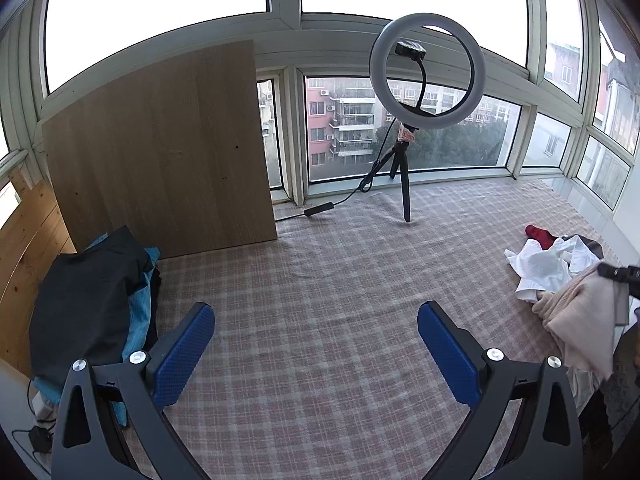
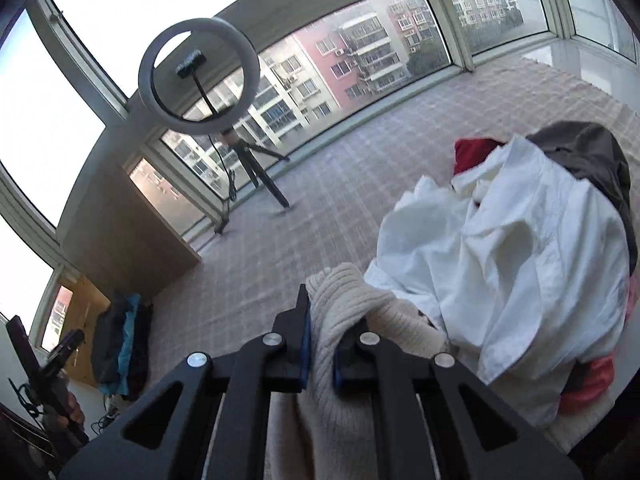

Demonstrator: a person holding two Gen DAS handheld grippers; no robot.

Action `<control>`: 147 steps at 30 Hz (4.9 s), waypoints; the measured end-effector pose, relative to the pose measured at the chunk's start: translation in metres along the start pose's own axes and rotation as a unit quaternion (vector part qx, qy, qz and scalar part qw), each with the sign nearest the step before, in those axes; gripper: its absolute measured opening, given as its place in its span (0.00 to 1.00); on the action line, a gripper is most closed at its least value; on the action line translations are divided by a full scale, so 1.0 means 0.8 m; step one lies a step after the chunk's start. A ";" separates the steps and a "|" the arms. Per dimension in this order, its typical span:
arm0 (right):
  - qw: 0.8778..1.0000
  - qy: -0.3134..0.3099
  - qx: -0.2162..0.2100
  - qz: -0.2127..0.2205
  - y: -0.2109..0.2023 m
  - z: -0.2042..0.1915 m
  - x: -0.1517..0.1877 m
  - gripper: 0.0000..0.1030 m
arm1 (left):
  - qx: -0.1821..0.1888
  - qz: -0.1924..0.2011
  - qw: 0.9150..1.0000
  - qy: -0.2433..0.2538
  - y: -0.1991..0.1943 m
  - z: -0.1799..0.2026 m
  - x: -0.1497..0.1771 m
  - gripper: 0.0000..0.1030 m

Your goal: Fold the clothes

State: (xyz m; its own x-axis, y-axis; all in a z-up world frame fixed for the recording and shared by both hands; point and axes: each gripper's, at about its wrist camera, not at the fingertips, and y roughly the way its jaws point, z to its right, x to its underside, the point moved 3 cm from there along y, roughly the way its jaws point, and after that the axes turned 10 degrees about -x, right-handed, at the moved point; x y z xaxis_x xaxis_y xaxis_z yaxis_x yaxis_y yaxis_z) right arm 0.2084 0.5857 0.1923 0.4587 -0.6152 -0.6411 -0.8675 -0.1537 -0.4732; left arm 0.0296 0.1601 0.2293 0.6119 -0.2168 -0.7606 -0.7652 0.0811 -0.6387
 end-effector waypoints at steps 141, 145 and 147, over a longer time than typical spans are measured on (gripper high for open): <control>0.930 -0.192 -0.072 -0.306 0.316 -0.118 0.164 0.06 | 0.055 -0.148 0.985 -0.063 0.051 -0.141 0.131 0.36; 0.965 -0.092 -0.116 -0.218 0.205 -0.112 0.118 0.06 | 0.063 -0.147 0.985 -0.072 0.054 -0.157 0.139 0.36; 0.974 -0.067 -0.113 -0.185 0.167 -0.114 0.101 0.06 | 0.070 -0.148 0.983 -0.080 0.056 -0.166 0.144 0.36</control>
State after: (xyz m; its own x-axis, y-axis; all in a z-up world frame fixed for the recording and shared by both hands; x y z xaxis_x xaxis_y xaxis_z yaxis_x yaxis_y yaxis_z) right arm 0.1118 0.4447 0.1324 0.7561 -0.3819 -0.5315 -0.6511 -0.5215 -0.5515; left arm 0.0389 0.0093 0.1286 0.8355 -0.0957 -0.5411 -0.5213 0.1733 -0.8356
